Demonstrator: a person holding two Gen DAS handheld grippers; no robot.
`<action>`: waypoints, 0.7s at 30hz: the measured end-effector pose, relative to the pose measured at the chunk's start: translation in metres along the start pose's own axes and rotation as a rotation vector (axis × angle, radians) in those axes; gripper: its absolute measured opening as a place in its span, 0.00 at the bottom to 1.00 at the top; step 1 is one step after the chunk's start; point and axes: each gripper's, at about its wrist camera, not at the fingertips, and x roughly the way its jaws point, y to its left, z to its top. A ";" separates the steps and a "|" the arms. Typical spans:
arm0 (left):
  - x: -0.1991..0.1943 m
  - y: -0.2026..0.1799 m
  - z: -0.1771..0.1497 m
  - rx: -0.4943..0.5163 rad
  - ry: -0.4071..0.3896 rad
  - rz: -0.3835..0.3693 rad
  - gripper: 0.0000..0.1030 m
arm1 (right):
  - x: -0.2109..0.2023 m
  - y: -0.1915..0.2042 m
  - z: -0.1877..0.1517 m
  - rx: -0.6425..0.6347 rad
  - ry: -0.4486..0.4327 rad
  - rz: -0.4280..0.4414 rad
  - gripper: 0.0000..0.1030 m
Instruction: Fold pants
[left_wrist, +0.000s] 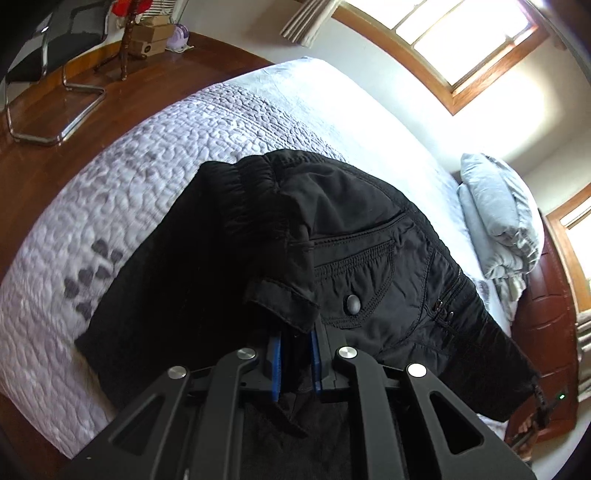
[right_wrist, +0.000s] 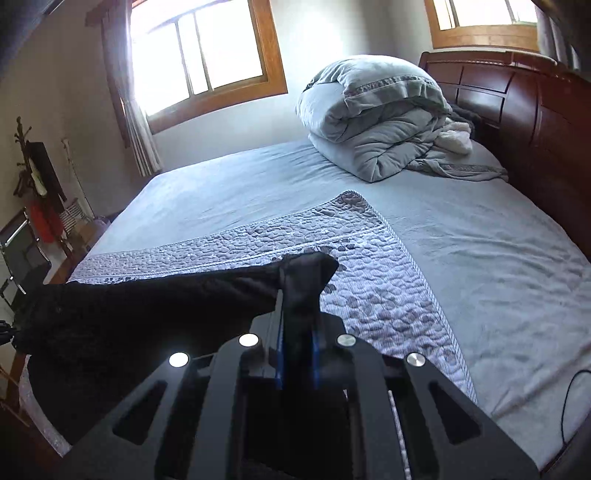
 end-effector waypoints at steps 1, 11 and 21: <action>-0.007 0.008 -0.011 -0.018 -0.005 -0.019 0.12 | -0.011 -0.003 -0.012 0.008 -0.003 -0.002 0.09; -0.013 0.082 -0.102 -0.152 0.016 -0.065 0.14 | -0.049 -0.032 -0.137 0.157 0.136 -0.058 0.09; -0.026 0.106 -0.137 -0.247 -0.030 -0.003 0.66 | -0.035 -0.023 -0.208 0.103 0.325 -0.143 0.36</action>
